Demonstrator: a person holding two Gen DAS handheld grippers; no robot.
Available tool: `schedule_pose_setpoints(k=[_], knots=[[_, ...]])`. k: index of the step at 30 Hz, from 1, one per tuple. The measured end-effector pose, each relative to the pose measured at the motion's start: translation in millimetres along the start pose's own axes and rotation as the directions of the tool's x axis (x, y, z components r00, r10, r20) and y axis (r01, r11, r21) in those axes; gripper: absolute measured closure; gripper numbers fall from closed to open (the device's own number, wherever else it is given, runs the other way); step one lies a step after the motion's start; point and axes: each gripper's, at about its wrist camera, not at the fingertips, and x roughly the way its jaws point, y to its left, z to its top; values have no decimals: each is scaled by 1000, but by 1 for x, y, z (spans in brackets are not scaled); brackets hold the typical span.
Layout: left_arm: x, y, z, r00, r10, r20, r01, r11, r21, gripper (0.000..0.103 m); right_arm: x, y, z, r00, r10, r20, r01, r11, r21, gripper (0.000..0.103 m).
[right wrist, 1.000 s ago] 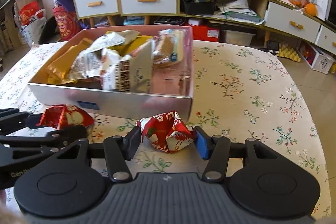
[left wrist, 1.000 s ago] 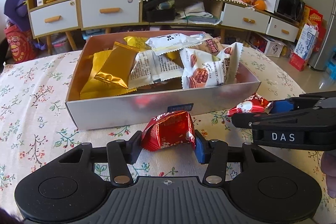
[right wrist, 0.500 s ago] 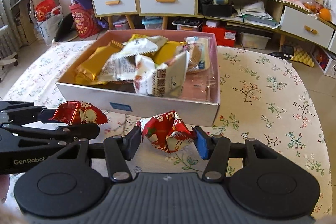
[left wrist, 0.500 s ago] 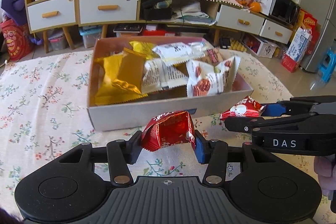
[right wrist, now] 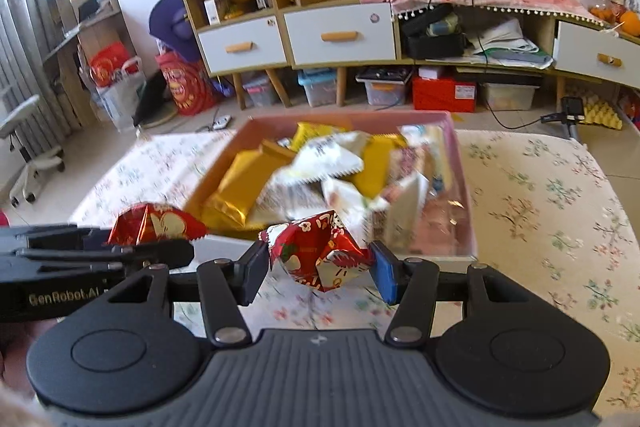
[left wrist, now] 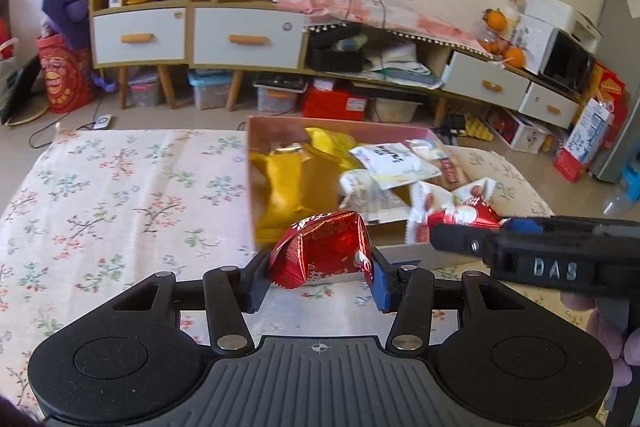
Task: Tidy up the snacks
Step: 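Carry both red wrappers up over the pink box, then drop both red wrappers into the box by opening both tools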
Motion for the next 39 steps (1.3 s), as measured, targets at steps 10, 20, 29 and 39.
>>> schedule_pose_setpoints(k=[10,20,29,39], knots=[[7,12,-1,1000,17,-22,-17,1000,17,56,24,9,10,1000,7,18,-8,999,45,52],[34,27,35,1000,20,7,-20,1000,15,55,35,5,14,998,-14,58,8,994,112,46],[75,27,61,1000,12,5,-12,999,39,54,34,-5,17,997,-4,73,-8,986,168,32],[108,21,79,1000,30,7,-30,999,35,43,28,-13,21,996,-17,93,0,983,182,27]])
